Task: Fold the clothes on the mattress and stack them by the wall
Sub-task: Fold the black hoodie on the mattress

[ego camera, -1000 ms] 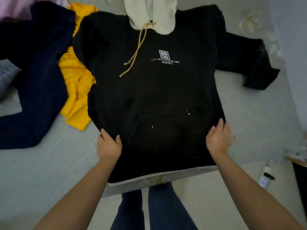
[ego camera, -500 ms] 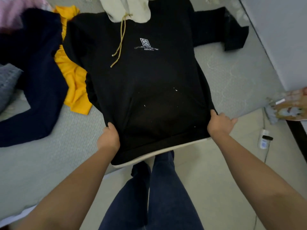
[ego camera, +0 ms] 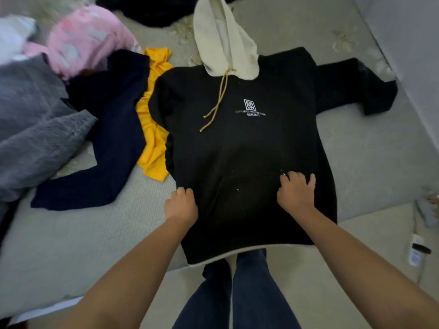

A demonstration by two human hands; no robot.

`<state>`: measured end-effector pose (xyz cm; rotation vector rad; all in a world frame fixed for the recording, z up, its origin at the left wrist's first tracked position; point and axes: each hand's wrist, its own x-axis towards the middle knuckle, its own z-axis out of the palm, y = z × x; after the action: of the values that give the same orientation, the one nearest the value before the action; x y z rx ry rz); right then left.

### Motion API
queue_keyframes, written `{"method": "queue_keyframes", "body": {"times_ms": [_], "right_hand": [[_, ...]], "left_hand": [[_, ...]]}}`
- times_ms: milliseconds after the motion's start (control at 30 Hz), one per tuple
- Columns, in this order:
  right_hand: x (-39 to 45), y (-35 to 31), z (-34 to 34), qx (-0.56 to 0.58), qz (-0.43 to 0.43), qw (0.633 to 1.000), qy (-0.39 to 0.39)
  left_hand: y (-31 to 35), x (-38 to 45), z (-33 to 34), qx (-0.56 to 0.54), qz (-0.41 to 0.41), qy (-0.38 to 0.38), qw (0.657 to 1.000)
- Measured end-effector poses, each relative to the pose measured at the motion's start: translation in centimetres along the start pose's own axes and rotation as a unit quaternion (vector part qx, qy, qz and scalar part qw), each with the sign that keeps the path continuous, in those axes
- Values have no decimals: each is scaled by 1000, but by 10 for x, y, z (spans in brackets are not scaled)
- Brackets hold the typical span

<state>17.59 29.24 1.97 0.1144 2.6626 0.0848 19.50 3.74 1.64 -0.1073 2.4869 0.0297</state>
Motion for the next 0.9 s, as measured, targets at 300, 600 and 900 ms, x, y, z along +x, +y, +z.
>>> {"method": "queue_keyframes", "body": {"times_ms": [300, 600, 900], "right_hand": [[113, -115, -60, 67, -227, 969, 74], [205, -237, -94, -72, -473, 867, 136], [231, -253, -120, -161, -537, 803, 202]], "left_hand": [[-31, 87, -68, -81, -64, 114, 988], [-88, 127, -58, -240, -167, 183, 939], [-108, 151, -30, -387, -155, 185, 890]]}}
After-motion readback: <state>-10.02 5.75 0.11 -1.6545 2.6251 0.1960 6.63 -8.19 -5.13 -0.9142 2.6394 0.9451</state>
